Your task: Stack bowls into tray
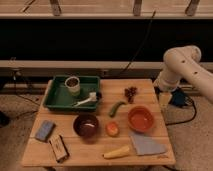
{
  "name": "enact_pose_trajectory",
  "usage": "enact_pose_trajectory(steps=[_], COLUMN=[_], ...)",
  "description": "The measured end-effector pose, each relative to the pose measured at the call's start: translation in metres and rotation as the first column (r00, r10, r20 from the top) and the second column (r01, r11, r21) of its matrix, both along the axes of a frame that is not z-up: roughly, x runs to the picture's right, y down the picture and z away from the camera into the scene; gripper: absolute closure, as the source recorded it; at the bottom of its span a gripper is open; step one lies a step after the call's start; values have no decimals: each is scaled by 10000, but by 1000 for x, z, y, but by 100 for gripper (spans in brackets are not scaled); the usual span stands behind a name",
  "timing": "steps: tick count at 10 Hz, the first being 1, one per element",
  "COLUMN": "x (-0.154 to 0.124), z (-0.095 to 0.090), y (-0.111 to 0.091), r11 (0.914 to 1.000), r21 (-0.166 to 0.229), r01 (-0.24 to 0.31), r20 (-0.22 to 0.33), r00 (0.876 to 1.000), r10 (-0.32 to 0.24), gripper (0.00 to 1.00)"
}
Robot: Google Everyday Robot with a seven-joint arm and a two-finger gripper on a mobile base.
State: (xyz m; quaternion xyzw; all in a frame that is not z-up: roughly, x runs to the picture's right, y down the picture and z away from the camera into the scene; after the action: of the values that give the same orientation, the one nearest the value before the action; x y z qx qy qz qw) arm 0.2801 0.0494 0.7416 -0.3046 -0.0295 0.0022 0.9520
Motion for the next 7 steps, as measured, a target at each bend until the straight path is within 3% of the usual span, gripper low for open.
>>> enact_pose_trajectory(steps=[4, 7], x=[4, 11], z=[77, 121], y=[-11, -22], r11=[9966, 9899], r21=[564, 1036], r01=[-593, -973], r20=[74, -26], r00=[9982, 9952], r10=[590, 981], gripper=[22, 22])
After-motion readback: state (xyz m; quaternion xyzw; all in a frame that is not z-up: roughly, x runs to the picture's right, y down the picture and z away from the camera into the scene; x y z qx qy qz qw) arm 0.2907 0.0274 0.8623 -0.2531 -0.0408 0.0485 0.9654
